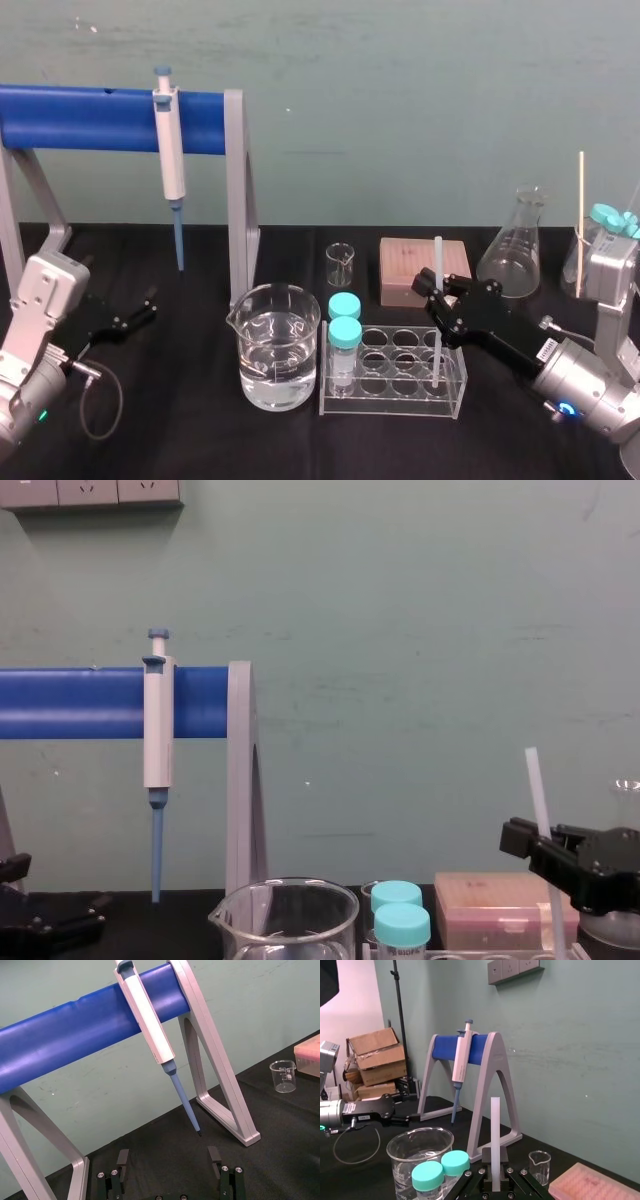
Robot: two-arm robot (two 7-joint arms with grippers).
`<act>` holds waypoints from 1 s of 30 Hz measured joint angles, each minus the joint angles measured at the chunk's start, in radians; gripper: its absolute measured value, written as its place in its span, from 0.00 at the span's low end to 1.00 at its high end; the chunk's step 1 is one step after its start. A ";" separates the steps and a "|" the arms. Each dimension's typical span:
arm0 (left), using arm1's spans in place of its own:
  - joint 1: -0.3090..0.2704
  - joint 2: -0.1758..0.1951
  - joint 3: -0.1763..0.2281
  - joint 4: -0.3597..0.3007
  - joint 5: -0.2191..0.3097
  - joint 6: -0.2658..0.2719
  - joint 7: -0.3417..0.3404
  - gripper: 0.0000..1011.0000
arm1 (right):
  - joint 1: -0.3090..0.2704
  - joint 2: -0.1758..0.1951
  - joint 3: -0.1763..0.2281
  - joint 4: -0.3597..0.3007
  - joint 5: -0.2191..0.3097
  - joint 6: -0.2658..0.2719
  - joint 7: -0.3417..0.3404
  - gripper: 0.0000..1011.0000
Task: Pick up the stirring rod with one hand, then place it down.
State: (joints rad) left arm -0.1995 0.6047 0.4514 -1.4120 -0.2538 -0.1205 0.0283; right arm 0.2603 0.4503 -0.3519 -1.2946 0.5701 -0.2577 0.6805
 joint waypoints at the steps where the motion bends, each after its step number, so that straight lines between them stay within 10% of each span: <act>1: 0.000 0.000 0.000 0.000 0.000 0.000 0.000 0.99 | 0.000 -0.001 0.000 0.002 0.001 0.000 0.001 0.07; 30: 0.000 0.000 0.000 0.000 0.000 0.000 0.000 0.99 | 0.005 -0.003 -0.022 0.035 -0.052 -0.030 0.017 0.07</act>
State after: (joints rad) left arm -0.1995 0.6047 0.4514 -1.4120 -0.2539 -0.1205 0.0283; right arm 0.2649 0.4473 -0.3737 -1.2595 0.5185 -0.2882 0.6977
